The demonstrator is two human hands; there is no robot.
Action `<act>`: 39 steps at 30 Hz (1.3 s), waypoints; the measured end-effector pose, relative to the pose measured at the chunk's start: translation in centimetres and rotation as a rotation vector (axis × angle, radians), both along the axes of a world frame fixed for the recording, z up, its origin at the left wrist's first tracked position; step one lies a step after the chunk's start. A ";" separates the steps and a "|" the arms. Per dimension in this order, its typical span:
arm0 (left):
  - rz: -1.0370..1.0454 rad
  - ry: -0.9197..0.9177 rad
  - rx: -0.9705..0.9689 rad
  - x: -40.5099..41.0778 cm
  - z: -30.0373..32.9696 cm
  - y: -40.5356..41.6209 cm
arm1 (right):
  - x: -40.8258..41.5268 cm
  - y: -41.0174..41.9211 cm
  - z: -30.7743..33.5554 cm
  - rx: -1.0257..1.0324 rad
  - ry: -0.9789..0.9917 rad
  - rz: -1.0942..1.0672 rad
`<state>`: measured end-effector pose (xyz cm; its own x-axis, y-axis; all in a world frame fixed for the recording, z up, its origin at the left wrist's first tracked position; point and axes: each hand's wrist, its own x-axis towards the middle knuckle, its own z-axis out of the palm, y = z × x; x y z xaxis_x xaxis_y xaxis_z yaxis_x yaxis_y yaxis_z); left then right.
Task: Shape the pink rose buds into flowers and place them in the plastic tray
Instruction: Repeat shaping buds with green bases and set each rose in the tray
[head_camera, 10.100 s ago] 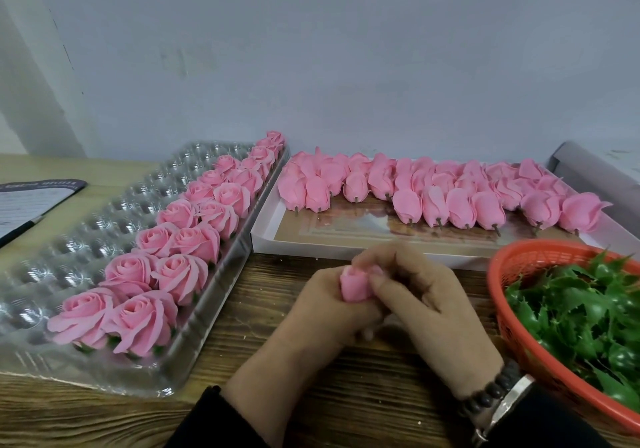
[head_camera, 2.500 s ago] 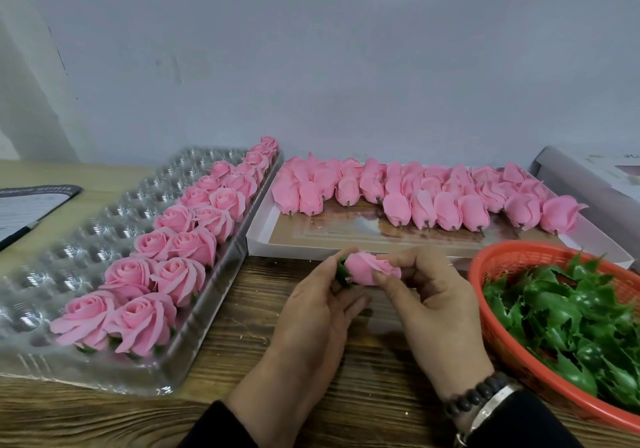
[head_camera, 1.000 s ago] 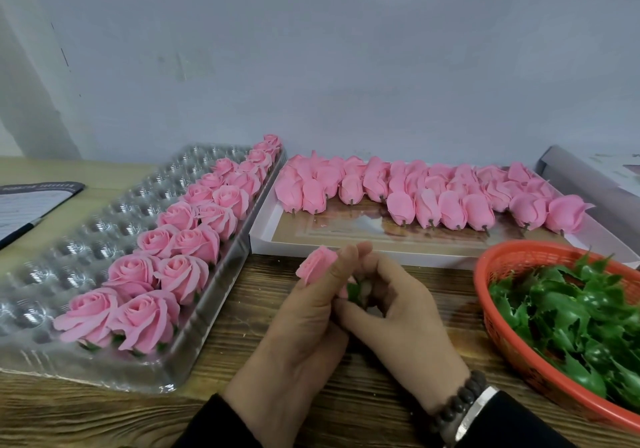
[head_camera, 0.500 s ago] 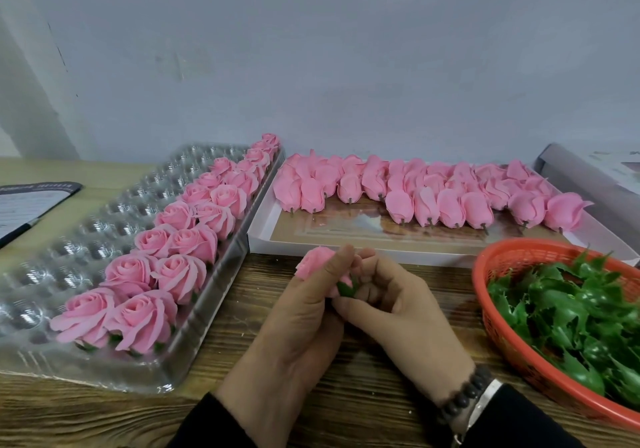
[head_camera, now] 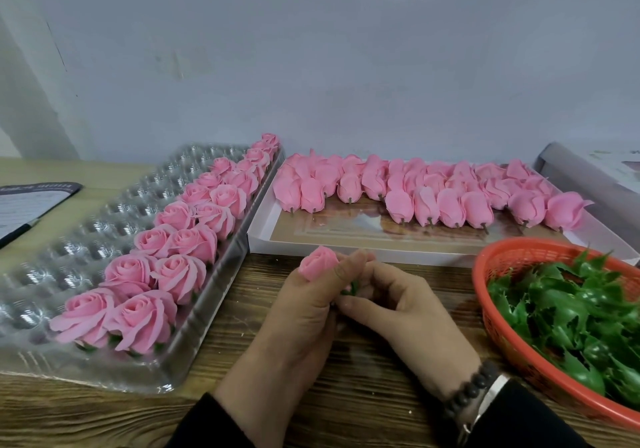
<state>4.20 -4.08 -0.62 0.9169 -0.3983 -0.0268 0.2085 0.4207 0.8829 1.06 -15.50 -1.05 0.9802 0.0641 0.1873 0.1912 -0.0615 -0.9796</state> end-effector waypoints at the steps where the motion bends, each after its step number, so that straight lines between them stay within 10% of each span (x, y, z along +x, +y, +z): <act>1: 0.036 -0.047 0.046 0.0 -0.1 0.0 | 0.1 0.1 -0.1 -0.008 -0.010 -0.020; 7: 0.323 -0.439 0.453 0.6 -0.4 0.3 | 0.0 -0.1 -0.3 -0.124 -0.195 -0.221; 18: 0.195 -0.543 0.804 0.6 -1.0 0.4 | 0.0 -0.5 -0.1 -0.335 -0.311 -0.088; 39: 0.071 -0.452 0.808 0.4 -0.5 0.4 | 0.1 -0.6 0.6 -0.472 -0.366 -0.057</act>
<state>4.55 -3.64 -1.09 0.9296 -0.3564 0.0941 -0.2292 -0.3590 0.9047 1.15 -16.15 -0.48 0.8615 0.1723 0.4777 0.4951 -0.4939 -0.7148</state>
